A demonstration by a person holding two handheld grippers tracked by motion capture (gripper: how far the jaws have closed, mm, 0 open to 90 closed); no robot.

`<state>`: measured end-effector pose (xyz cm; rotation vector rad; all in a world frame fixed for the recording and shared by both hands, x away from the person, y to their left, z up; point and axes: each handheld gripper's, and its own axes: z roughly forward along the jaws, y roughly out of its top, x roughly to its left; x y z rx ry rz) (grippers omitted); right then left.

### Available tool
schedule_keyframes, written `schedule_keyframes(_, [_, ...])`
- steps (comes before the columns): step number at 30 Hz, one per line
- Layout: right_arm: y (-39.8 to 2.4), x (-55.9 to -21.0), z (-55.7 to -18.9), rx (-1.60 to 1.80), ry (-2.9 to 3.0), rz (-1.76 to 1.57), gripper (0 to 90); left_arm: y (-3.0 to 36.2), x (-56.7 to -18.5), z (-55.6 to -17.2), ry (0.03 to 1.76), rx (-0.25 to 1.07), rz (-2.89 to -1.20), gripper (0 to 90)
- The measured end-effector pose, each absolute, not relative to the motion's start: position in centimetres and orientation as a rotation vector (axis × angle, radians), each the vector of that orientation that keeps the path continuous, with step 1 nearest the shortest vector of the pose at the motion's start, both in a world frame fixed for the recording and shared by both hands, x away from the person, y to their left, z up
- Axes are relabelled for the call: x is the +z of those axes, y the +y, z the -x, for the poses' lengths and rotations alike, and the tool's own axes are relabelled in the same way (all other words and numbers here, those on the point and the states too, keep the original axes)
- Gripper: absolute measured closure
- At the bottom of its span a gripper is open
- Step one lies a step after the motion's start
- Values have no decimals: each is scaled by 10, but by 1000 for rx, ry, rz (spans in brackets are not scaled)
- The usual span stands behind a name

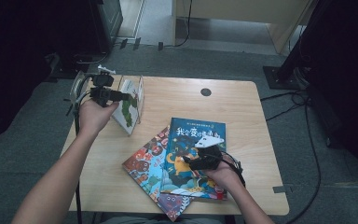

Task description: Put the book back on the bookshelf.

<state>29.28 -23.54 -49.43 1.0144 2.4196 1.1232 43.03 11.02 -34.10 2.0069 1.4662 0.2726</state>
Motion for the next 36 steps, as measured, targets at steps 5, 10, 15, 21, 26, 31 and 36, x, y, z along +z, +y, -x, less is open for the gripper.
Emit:
schedule_keyframes(5, [-242, -492, -292, 1137, 2423, -1027, 346, 107, -344, -418, 1421, 269, -2031, 643])
schedule_keyframes(10, [-252, -491, -293, 1120, 2397, -1048, 398, 104, -355, -403, 1358, 213, -2027, 715])
schedule_keyframes(15, [-261, -488, -291, 1133, 2371, -1034, 468, 97, -363, -393, 1304, 202, -2072, 753])
schedule_keyframes(21, [-268, -487, -287, 1128, 2343, -1095, 523, 92, -376, -382, 1250, 171, -2082, 833])
schedule_keyframes(26, [-282, -486, -287, 1117, 2315, -1163, 608, 90, -388, -373, 1211, 157, -2072, 858])
schedule_keyframes(31, [-295, -485, -287, 1101, 2300, -1196, 694, 85, -402, -365, 1179, 140, -2101, 871])
schedule_keyframes(36, [-302, -487, -288, 1080, 2299, -1210, 766, 80, -419, -357, 1155, 115, -2120, 898])
